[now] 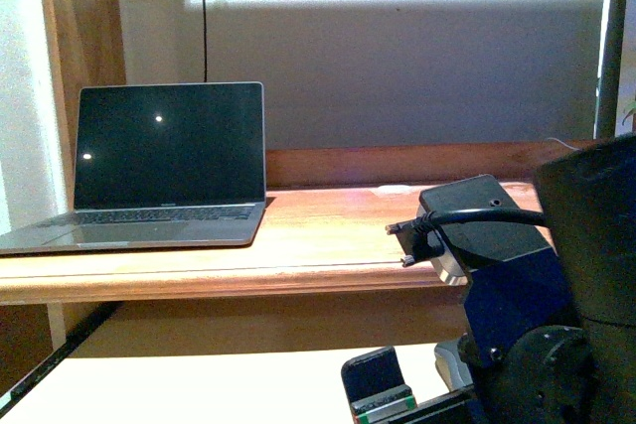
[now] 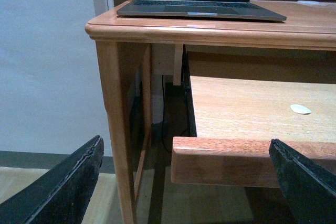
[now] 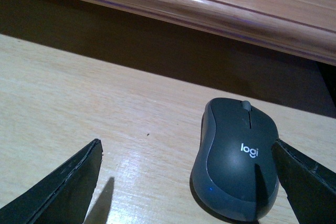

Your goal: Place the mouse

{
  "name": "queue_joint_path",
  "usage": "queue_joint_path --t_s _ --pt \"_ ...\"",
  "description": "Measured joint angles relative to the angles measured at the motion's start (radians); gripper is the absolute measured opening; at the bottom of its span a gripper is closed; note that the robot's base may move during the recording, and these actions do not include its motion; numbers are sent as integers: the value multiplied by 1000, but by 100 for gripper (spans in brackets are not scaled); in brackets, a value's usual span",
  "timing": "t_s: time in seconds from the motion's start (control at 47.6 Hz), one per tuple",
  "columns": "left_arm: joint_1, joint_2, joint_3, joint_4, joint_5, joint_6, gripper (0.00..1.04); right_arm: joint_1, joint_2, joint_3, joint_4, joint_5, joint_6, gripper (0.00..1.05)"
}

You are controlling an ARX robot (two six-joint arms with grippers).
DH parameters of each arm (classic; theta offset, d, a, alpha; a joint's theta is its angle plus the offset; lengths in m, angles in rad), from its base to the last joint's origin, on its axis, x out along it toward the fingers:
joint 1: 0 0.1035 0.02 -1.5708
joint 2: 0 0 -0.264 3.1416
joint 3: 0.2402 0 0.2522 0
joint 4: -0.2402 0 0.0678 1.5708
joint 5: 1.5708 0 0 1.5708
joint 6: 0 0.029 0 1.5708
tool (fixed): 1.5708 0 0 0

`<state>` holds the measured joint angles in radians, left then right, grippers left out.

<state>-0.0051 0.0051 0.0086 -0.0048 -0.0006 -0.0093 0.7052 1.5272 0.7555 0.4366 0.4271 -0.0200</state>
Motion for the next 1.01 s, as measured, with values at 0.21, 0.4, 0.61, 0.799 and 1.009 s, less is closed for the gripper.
queue_joint_path --t_s 0.21,0.4,0.61,0.799,1.009 --pt "0 0 0 0 0 0 97 -17 54 79 -105 14 33 97" --pt "0 0 0 0 0 0 97 -40 88 124 -162 29 69 97" --pt "0 0 0 0 0 0 97 -62 128 158 -211 48 88 97" --pt "0 0 0 0 0 0 97 -87 161 185 -237 42 111 97" --pt "0 0 0 0 0 0 97 -103 166 197 -247 25 135 82"
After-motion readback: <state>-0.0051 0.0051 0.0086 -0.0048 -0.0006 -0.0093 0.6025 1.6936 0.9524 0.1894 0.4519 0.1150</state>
